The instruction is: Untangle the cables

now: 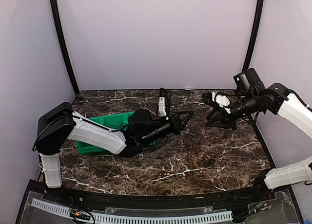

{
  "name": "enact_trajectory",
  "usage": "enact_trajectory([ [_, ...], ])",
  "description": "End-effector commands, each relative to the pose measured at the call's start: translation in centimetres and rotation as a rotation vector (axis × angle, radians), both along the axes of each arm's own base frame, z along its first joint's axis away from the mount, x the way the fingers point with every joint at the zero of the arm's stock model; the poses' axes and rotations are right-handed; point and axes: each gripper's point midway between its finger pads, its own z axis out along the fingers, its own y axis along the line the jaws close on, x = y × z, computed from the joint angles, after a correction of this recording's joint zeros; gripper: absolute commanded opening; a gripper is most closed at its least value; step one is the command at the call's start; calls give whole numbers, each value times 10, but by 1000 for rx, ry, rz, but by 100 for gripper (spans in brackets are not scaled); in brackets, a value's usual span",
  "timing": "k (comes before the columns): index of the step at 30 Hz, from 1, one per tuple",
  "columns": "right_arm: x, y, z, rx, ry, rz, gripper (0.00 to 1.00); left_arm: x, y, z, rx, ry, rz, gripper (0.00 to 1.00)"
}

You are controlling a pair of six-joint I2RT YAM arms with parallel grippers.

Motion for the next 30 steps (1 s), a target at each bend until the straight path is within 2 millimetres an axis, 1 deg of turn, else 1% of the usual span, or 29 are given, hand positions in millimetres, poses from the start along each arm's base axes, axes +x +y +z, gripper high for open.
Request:
enact_trajectory([
  [1,-3,17,5,68,3,58,37,-6,13,15,-36,-41,-1,0],
  [2,-3,18,8,78,7,60,41,-4,20,26,-37,-67,23,0],
  [3,-2,20,13,90,7,60,44,-4,24,26,-18,-85,38,0],
  [4,-1,20,16,97,3,54,49,-1,31,35,-11,-95,56,0],
  [5,0,20,20,105,-4,45,54,1,36,38,9,-116,72,0],
  [6,1,19,24,115,-18,38,59,2,42,45,30,-118,85,0],
  [7,2,18,26,127,-27,31,63,5,49,57,39,-140,106,0],
  [8,3,17,29,141,-40,23,67,10,51,51,92,-124,126,0],
  [9,3,15,31,154,-48,15,70,13,57,65,97,-139,148,0],
  [10,4,14,31,164,-51,8,72,19,60,54,162,-112,170,0],
  [11,5,12,29,169,-53,0,74,23,66,57,200,-92,188,0],
  [13,8,7,19,174,-42,-18,76,31,77,60,264,-57,230,0],
  [14,12,5,12,184,-36,-29,76,33,79,68,270,-57,244,0],
  [15,16,3,4,193,-26,-45,76,35,85,63,325,-41,252,0],
  [16,20,2,-4,205,-17,-60,76,38,88,74,330,-44,271,0],
  [17,23,1,-14,214,2,-68,76,38,93,69,387,-43,278,0],
  [18,25,2,-23,224,25,-68,77,41,97,81,391,-55,302,0],
  [19,28,2,-33,228,42,-77,77,41,102,81,435,-65,314,0],
  [20,31,3,-44,227,64,-84,77,44,107,91,440,-75,342,0],
  [21,34,5,-55,226,82,-89,78,47,114,91,479,-83,363,0],
  [22,35,4,-66,207,95,-87,79,49,117,100,480,-91,377,0],
  [23,37,2,-78,168,103,-91,82,52,123,97,519,-91,390,0],
  [24,42,-1,-88,133,110,-115,84,55,125,104,519,-94,398,0],
  [26,45,-5,-105,90,134,-144,85,64,136,103,553,-89,420,0],
  [28,40,-5,-111,91,152,-133,86,70,142,97,585,-74,434,0],
  [30,38,-6,-112,95,146,-130,87,75,147,90,610,-63,442,0],
])
